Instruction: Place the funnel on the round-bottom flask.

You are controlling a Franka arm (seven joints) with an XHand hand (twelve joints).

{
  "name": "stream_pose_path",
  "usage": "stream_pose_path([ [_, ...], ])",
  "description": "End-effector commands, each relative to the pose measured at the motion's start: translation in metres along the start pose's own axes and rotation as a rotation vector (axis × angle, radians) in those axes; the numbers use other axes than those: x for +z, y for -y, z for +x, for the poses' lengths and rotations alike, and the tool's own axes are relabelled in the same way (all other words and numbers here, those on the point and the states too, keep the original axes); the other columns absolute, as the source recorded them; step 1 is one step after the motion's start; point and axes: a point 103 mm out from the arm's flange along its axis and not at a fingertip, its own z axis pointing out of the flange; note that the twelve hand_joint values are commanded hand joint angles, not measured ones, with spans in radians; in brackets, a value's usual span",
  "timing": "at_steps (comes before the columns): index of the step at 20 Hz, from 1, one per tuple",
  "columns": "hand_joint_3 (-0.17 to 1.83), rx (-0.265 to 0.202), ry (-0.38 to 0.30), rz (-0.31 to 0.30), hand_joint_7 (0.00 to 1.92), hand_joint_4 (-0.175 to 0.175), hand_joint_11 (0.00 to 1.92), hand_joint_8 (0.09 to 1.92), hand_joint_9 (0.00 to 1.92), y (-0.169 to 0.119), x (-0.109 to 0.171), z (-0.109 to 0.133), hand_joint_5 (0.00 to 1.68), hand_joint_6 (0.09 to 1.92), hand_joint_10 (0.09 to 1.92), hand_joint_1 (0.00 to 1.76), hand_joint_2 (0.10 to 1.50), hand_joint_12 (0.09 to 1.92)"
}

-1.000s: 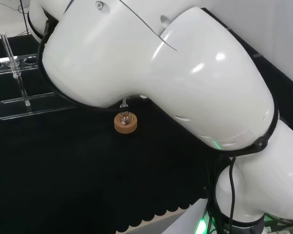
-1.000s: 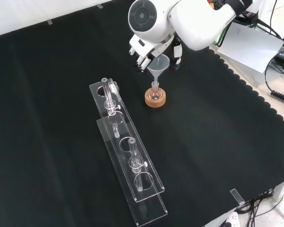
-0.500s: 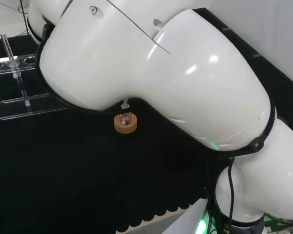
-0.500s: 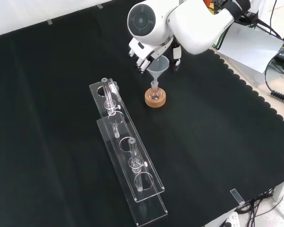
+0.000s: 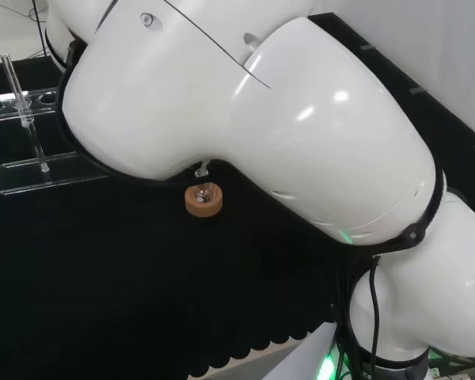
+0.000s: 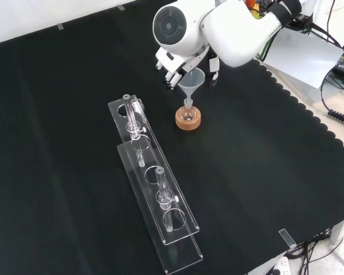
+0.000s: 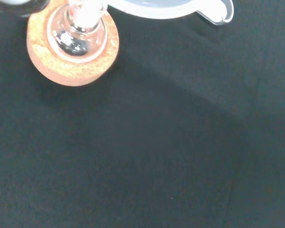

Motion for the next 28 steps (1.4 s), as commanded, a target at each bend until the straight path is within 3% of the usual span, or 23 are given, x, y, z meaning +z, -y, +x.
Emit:
stream_pose_path([
  [1, 0.70, 0.022, 0.018, 0.015, 0.68, -0.029, 0.51, 0.64, 1.02, 0.000, 0.000, 0.001, 0.58, 0.80, 0.43, 0.75, 0.66, 1.30],
  [5, 0.68, 0.019, 0.011, 0.028, 0.64, -0.035, 0.50, 0.66, 0.98, 0.001, 0.000, 0.000, 0.51, 0.78, 0.44, 0.74, 0.65, 1.31],
  [8, 0.66, 0.012, 0.004, 0.046, 0.55, -0.042, 0.45, 0.70, 0.90, 0.002, -0.001, 0.001, 0.39, 0.61, 0.50, 0.71, 0.63, 1.33],
  [12, 0.57, 0.005, 0.009, 0.115, 0.41, -0.044, 0.38, 0.73, 0.76, 0.003, -0.001, 0.001, 0.33, 0.31, 0.59, 0.63, 0.62, 1.37],
  [14, 0.51, 0.003, 0.004, 0.116, 0.33, -0.044, 0.34, 0.74, 0.68, 0.006, -0.002, -0.001, 0.28, 0.18, 0.62, 0.59, 0.61, 1.39],
  [19, 0.41, 0.002, 0.002, 0.130, 0.24, -0.043, 0.29, 0.73, 0.58, 0.012, -0.006, 0.000, 0.25, 0.09, 0.66, 0.49, 0.60, 1.41],
  [21, 0.35, 0.008, 0.001, 0.113, 0.20, -0.041, 0.28, 0.72, 0.54, 0.016, -0.009, -0.002, 0.23, 0.09, 0.68, 0.45, 0.60, 1.42],
  [28, 0.28, 0.057, -0.033, -0.039, 0.15, -0.038, 0.26, 0.71, 0.44, 0.038, -0.025, -0.022, 0.22, 0.09, 0.69, 0.41, 0.61, 1.44],
])
